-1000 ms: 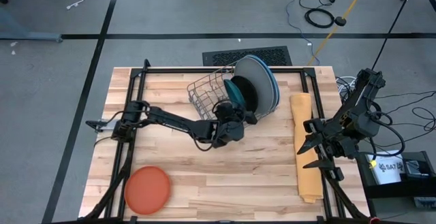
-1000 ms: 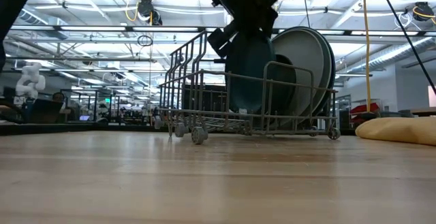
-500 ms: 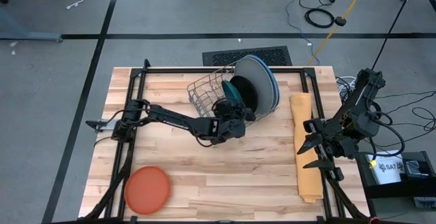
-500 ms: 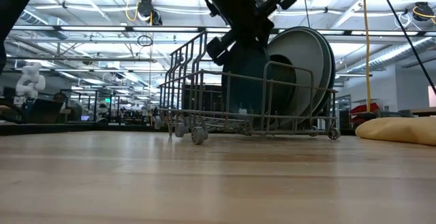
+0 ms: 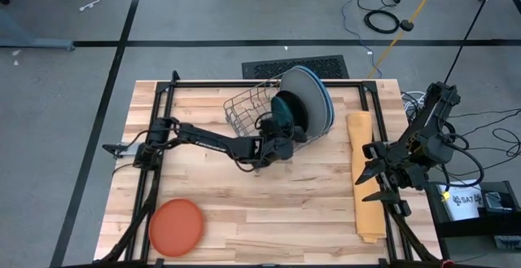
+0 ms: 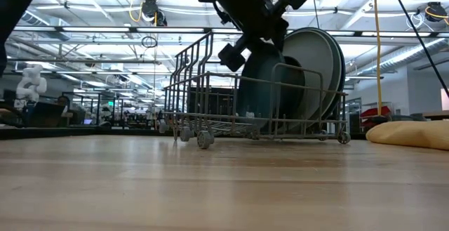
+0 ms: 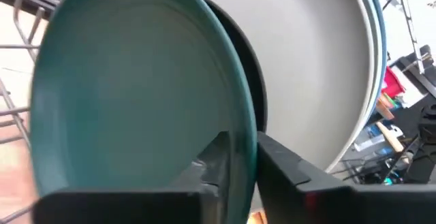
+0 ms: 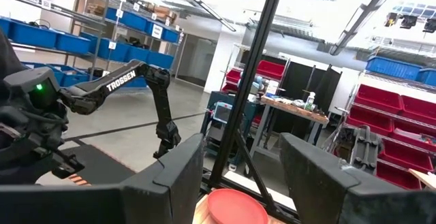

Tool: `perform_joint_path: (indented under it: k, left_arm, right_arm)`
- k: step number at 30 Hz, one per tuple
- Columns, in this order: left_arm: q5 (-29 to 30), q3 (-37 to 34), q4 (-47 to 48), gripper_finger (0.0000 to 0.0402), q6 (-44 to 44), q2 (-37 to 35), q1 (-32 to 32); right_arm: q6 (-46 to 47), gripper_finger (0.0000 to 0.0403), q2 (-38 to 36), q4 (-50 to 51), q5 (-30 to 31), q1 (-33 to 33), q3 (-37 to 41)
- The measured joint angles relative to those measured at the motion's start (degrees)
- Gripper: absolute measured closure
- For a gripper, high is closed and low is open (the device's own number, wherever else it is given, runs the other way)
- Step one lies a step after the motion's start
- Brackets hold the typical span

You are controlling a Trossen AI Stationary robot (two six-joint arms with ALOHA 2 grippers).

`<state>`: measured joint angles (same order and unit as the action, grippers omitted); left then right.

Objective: Sort dishes
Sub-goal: Put the dark green plate into the dish rack, then put the orange plate into the dish rack

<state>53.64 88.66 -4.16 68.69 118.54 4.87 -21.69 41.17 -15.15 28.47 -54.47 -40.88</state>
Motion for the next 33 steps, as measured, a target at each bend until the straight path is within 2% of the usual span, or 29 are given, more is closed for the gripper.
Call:
perform_joint_path:
  k: [8,14,20,24,26,29,33]
  left_arm:
    - [-1.24,0.00,0.00,0.0266,-0.23,0.00,-0.26]
    - [-2.61,1.28,-2.78,0.0229,-5.34,-0.39,-0.31]
    - [-3.60,6.01,-2.95,0.0221,-15.88,-0.42,-0.13]
    - [-8.83,9.45,-2.30,0.0221,-30.12,-2.66,0.62]
    - [-10.29,10.67,-0.12,0.0222,-38.20,-5.16,1.90]
    - [-9.87,10.88,6.91,0.0222,-45.91,-10.57,5.29]
    - [-10.75,10.98,21.39,0.0222,-49.64,-18.58,10.94]
  right_arm:
    - [0.06,0.0218,-0.01,-0.01,0.00,0.00,0.00]
    - [0.20,0.0218,0.00,0.01,0.00,-0.01,0.00]
    - [0.21,0.0218,0.00,0.02,0.00,0.01,0.00]
    - [0.87,0.0218,0.00,0.08,-0.03,-0.01,0.00]
    - [1.40,0.0218,-0.02,0.19,-0.04,-0.01,0.00]
    - [1.52,0.0218,0.00,0.37,-0.10,-0.01,0.00]
    - [1.53,0.0218,-0.02,1.65,-0.07,-0.01,0.00]
